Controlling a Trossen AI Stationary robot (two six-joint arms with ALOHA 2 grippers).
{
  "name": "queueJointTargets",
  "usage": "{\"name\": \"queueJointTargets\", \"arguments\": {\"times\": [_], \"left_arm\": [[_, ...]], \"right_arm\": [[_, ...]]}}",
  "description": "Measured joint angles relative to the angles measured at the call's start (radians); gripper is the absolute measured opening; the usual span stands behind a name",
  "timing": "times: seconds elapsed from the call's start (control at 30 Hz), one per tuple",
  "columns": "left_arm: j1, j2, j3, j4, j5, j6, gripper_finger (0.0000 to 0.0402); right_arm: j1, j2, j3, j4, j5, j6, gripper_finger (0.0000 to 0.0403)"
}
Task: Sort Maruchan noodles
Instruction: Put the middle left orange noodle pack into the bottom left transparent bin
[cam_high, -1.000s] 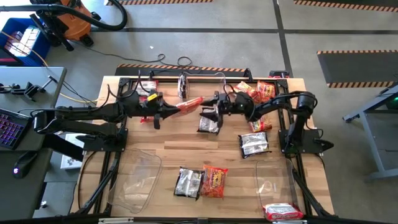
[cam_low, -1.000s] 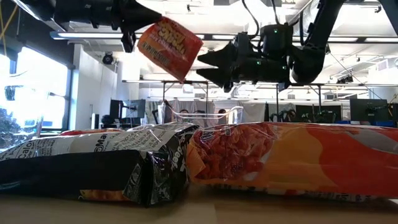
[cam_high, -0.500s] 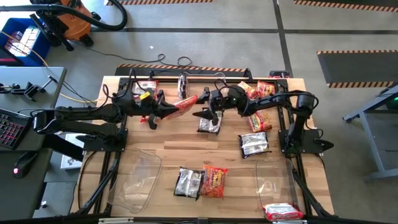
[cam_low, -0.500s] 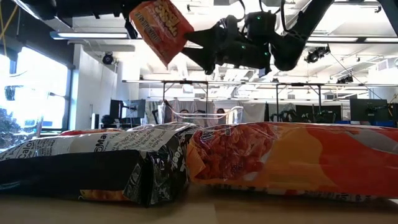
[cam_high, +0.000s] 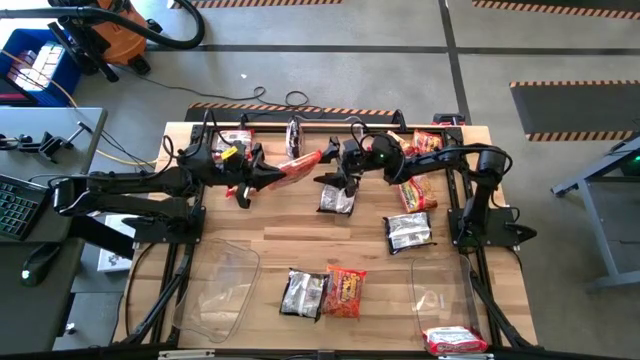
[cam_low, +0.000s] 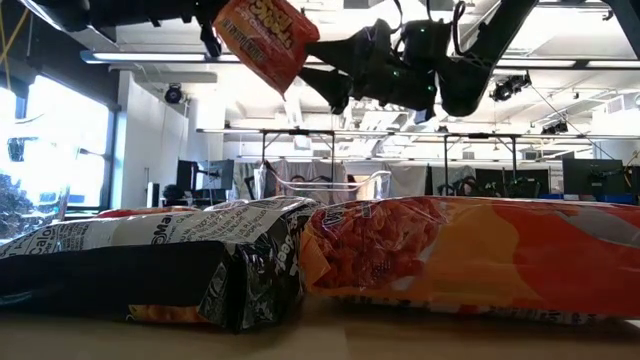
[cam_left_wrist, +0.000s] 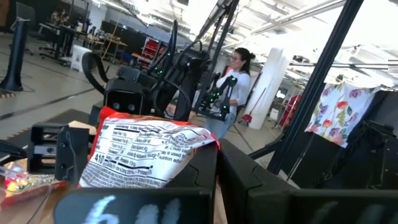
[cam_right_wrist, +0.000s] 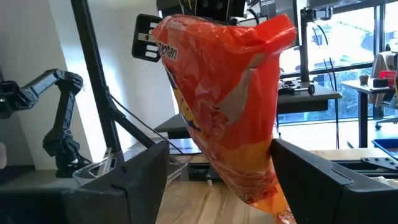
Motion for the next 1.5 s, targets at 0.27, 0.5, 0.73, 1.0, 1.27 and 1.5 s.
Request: {"name": "queueJointTargets", "arguments": {"times": [0.27,0.5,0.73,1.0,1.27,1.5], "left_arm": [[0.0,0.0,-0.001,0.032,0.005,-0.008,0.0],[-0.01,0.0,-0.001,0.058,0.006,-0.006,0.0],[-0.01,0.0,-0.001,0.067,0.006,0.001,0.0],[-0.01,0.0,-0.001,0.098,0.017,-0.008,0.0],[-0.01,0.0,-0.001,0.104,0.003,0.012,0.0],[-0.009,0.0,-0.001,0.107,-0.017,0.018,0.0]], "right_arm": [[-0.015,0.0,0.005,0.0,-0.01,0.0,0.0267],[-0.043,0.0,0.005,0.011,-0.047,0.024,0.0267],[-0.016,0.0,0.006,0.086,-0.052,0.05,0.0267],[0.003,0.0,0.093,-0.012,-0.045,0.027,0.0267],[0.046,-0.001,0.15,-0.114,-0.064,-0.054,0.0267],[0.074,0.0,0.151,-0.15,0.015,-0.116,0.0235]]}}
